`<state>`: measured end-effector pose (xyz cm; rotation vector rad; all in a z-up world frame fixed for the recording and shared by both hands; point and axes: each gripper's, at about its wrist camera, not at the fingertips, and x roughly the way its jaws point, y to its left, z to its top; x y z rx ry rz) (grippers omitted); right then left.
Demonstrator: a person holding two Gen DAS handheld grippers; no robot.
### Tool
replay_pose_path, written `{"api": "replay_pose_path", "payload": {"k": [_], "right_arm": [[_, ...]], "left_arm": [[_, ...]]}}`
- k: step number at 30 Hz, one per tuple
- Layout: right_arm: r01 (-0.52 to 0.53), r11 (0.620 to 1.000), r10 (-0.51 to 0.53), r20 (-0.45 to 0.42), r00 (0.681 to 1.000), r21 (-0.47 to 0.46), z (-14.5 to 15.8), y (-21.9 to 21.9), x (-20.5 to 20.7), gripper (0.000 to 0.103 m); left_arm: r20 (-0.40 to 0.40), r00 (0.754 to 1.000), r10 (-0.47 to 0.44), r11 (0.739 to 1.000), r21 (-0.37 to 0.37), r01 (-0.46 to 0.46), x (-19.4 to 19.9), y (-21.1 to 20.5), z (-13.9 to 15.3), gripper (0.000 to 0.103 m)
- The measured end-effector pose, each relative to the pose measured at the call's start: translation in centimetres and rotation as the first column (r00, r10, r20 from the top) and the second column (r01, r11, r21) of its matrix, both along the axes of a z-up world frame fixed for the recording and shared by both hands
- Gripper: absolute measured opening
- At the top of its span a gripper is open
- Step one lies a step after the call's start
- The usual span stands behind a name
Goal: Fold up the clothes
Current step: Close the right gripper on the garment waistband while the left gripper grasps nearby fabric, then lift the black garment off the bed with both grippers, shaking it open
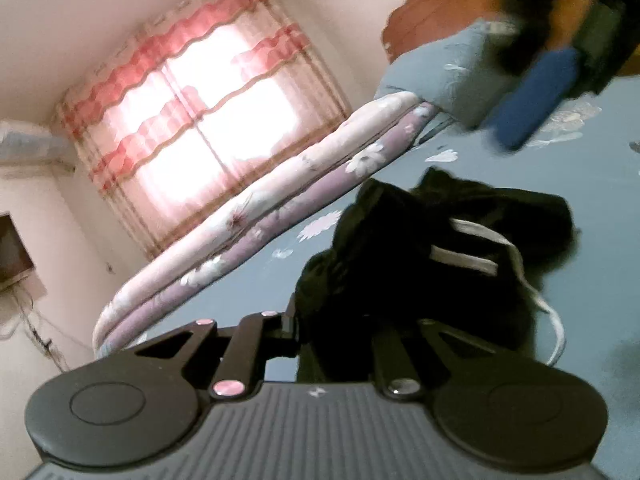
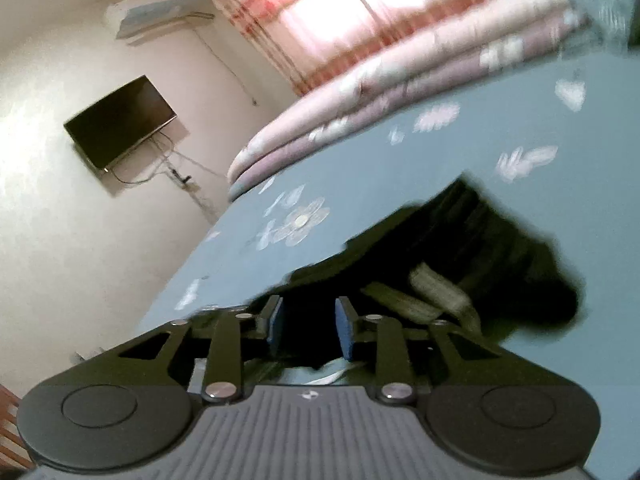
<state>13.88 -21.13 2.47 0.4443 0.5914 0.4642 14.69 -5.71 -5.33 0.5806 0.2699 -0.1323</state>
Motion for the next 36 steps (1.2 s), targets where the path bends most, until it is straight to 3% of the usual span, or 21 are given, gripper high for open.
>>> {"api": "replay_pose_path", "payload": {"k": [2,4,7,8,10,18,26,34,36], "right_arm": [[0.036,0.989,-0.025,0.081,0.996,-0.145,-0.3,-0.4,0.2,0.041],[0.048,0.951,-0.012,0.119,0.993,-0.307,-1.1,-0.3,1.2,0.041],[0.014,0.904,0.044,0.125,0.991,-0.427,-2.2,-0.1,3.1,0.042],[0.001,0.889,0.063,0.125,0.99,-0.459,-2.6,-0.1,3.8,0.045],[-0.027,0.862,0.102,0.121,0.987,-0.507,-3.2,0.0,5.0,0.065],[-0.164,0.826,0.245,0.081,0.966,-0.539,-3.7,0.4,10.1,0.065],[-0.319,0.812,0.379,0.026,0.925,-0.489,-4.9,3.1,13.2,0.065],[-0.4,0.813,0.44,-0.004,0.898,-0.424,-4.9,5.0,14.8,0.067],[-0.431,0.796,0.456,-0.046,0.889,-0.424,-5.5,5.8,15.1,0.069]], "left_arm": [[-0.013,1.0,0.016,1.0,-0.022,-0.017,0.1,1.2,0.3,0.01],[-0.038,0.999,0.036,0.997,-0.062,-0.038,0.4,2.2,0.6,0.01],[-0.075,0.995,0.06,0.99,-0.122,-0.069,0.8,3.5,0.9,0.01],[-0.081,0.994,0.07,0.988,-0.129,-0.08,1.0,3.9,0.9,0.01],[-0.089,0.992,0.084,0.985,-0.142,-0.096,1.5,4.7,0.8,0.011],[-0.123,0.982,0.14,0.971,-0.179,-0.16,2.6,7.6,0.1,0.011],[-0.154,0.973,0.173,0.96,-0.195,-0.202,3.7,9.5,-0.9,0.011],[-0.162,0.967,0.197,0.953,-0.198,-0.227,4.3,10.4,-1.6,0.011],[-0.161,0.966,0.2,0.954,-0.194,-0.23,4.4,10.4,-1.8,0.011]]}}
